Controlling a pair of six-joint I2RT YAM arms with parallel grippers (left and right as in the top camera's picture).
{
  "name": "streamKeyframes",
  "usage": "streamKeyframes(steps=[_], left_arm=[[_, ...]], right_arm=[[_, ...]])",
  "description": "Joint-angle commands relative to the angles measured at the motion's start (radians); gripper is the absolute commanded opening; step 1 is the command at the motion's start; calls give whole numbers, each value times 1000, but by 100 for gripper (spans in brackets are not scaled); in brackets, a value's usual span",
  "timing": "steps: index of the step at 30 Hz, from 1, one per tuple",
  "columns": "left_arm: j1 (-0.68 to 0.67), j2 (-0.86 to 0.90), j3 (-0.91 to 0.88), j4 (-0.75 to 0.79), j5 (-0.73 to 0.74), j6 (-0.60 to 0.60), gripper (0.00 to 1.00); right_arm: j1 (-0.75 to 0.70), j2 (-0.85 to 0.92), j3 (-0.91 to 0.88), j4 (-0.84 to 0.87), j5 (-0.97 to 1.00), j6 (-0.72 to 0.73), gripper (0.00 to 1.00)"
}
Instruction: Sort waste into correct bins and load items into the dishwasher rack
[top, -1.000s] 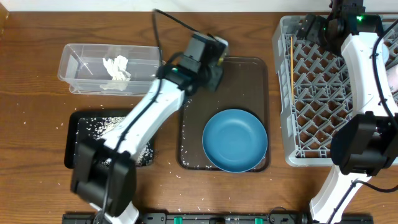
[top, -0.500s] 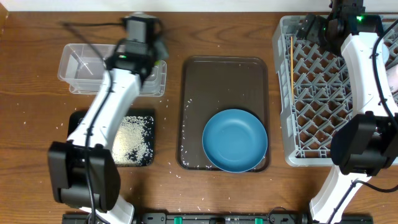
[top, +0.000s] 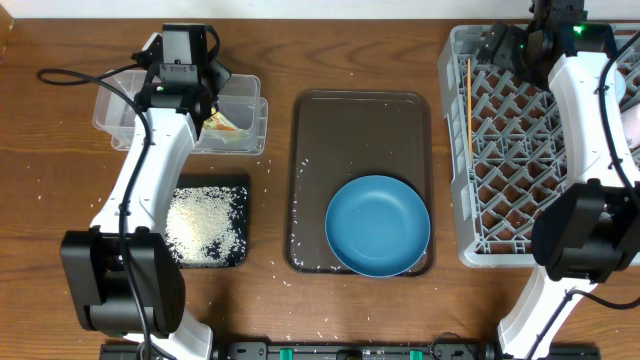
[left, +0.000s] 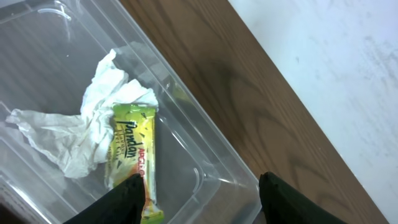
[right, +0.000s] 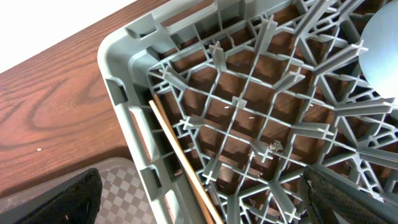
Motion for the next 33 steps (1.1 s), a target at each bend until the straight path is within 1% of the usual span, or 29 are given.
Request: streamKeyframes(steps=[1,6,10,11,13,15,17,19,24,26,29,31,32,33], left_arm=[[31,-44,6,-14,-13,-8,62],[147,-140,6,-70,-13,-5,63],[292,-230,6,-166,-13,-5,63],[329,-245,6,-193,-13,-5,65],[413,-271,6,-261,-13,-5,71],[482,-278,6,-324,-13,-5,73],[545,-278,6,-383,-13,-5,82],[600,-271,6,-438,-12,-5,83],[659,-265,6,-507,-12,-5,87],[664,-265,6,-508,-12,-5,88],[663,-265,6,-508,-12,-5,88],[663,-265,6,-508,-12,-5,89],[663,-265,6,-508,-12,-5,88],[663,-265,6,-508,-12,-5,89]], right_arm=[[2,3,-1,-1,2,12,99],[1,3,-1,-1,2,11,99],[0,3,-1,-1,2,11,99],[1,3,-1,-1,2,11,99],[2,3,-1,-1,2,12,99],[2,3,-1,-1,2,11,99],[0,3,-1,-1,2,12,99],[0,3,-1,-1,2,11,99],[1,3,-1,0,-14,21,99],[2,3,-1,-1,-68,41,99],[1,3,-1,0,-198,49,99],[1,3,-1,-38,-339,49,99],[1,3,-1,-53,-445,49,99],[5,3,-1,-43,-559,18,99]])
